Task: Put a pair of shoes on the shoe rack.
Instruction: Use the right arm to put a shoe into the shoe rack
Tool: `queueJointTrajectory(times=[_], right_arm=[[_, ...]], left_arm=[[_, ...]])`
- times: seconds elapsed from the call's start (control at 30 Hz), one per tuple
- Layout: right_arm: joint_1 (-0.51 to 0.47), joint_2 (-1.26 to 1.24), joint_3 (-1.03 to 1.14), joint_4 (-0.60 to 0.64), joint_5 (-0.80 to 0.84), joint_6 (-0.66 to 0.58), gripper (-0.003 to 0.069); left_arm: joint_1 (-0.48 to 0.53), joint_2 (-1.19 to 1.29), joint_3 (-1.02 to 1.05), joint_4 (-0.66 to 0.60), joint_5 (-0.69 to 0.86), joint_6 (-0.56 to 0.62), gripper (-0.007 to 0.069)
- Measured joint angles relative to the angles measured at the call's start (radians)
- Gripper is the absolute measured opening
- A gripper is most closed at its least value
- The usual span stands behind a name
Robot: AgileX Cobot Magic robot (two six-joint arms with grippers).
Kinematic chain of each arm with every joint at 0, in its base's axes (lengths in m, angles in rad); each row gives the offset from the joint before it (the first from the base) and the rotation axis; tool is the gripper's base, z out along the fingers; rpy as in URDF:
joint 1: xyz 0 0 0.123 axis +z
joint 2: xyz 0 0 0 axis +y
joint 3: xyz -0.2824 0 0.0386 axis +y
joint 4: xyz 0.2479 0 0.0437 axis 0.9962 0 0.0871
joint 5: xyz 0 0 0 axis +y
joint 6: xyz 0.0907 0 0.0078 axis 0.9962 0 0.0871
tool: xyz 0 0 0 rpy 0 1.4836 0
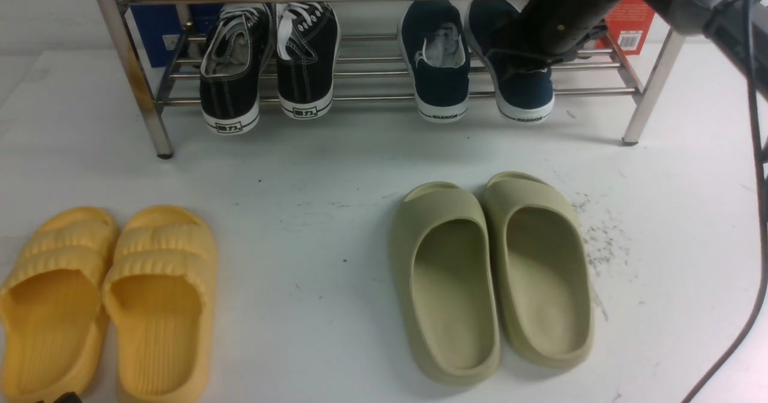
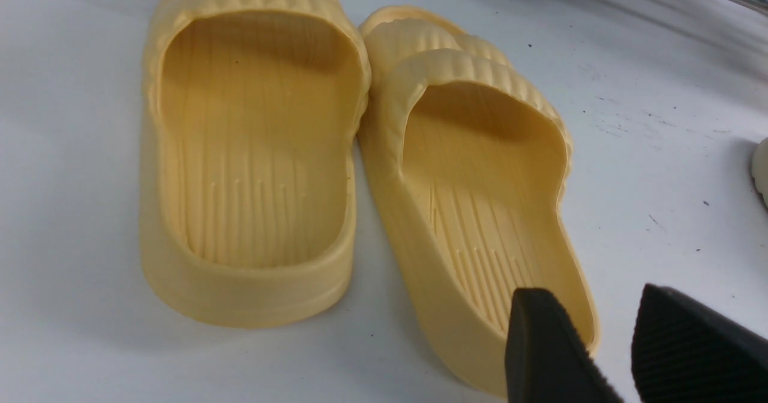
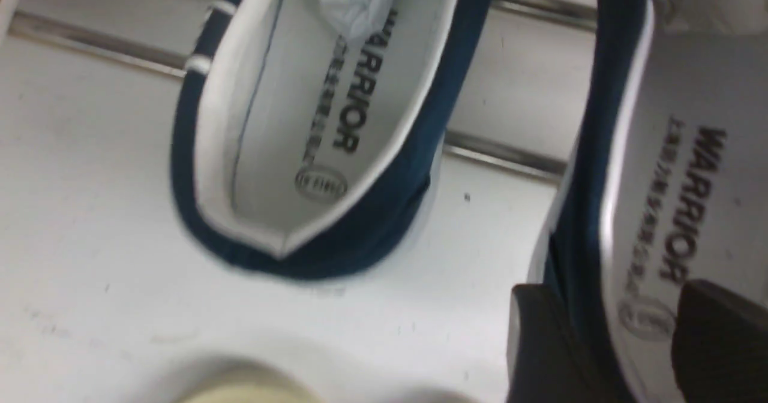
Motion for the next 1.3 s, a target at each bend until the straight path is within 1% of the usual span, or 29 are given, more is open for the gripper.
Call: queueJointTrajectory(times=[0.13,0.17,0.2,0.3,0.33,0.37,0.4,0.43,0.47,0.57,0.6,0.67,0.7,0.77,0.87,0.9,1.3], right_arm=[[0.000,-0.050,0.000,0.005,0.080,0.000,0.0316],[0.000,-0.072,0.001,0.007,0.096,0.000,0.0293],[0.000,-0.077,0.004,0.007,0.098,0.000,0.0286],[0.000,-0.144,0.074,0.007,0.100,0.000,0.0201],[0.000,-0.144,0.081,0.007,0.100,0.000,0.0195],[0.000,-0.200,0.167,0.007,0.099,0.000,0.0148],[0.000,-0.200,0.179,0.007,0.099,0.000,0.0143],[0.000,-0.230,0.227,0.007,0.099,-0.001,0.0123],[0.001,-0.276,0.338,0.007,0.098,-0.011,0.0080],[0.001,-0.299,0.486,0.001,0.068,-0.026,0.0026],[0.001,-0.299,0.495,0.001,0.060,-0.026,0.0026],[-0.002,-0.269,0.571,-0.007,-0.076,-0.027,0.0010],[-0.003,-0.266,0.574,-0.006,-0.076,-0.027,0.0010],[-0.009,-0.225,0.590,-0.006,-0.217,-0.024,0.0010],[-0.015,-0.205,0.591,-0.005,-0.296,-0.023,0.0010],[-0.020,-0.194,0.591,-0.002,-0.355,-0.023,0.0010],[-0.021,-0.177,0.594,0.007,-0.530,-0.022,0.0015]], left_arm=[[0.000,0.000,0.000,0.000,0.000,0.000,0.0239],[0.000,0.000,0.000,0.000,0.000,0.000,0.0239],[0.000,0.000,0.000,0.000,0.000,0.000,0.0239],[0.000,0.000,0.000,0.000,0.000,0.000,0.0239],[0.000,0.000,0.000,0.000,0.000,0.000,0.0239],[0.000,0.000,0.000,0.000,0.000,0.000,0.0239],[0.000,0.000,0.000,0.000,0.000,0.000,0.0239],[0.000,0.000,0.000,0.000,0.000,0.000,0.0239],[0.000,0.000,0.000,0.000,0.000,0.000,0.0239],[0.000,0.000,0.000,0.000,0.000,0.000,0.0239],[0.000,0.000,0.000,0.000,0.000,0.000,0.0239],[0.000,0.000,0.000,0.000,0.000,0.000,0.0239],[0.000,0.000,0.000,0.000,0.000,0.000,0.0239],[0.000,0.000,0.000,0.000,0.000,0.000,0.0239],[0.000,0.000,0.000,0.000,0.000,0.000,0.0239],[0.000,0.000,0.000,0.000,0.000,0.000,0.0239],[0.000,0.000,0.000,0.000,0.000,0.000,0.0239]])
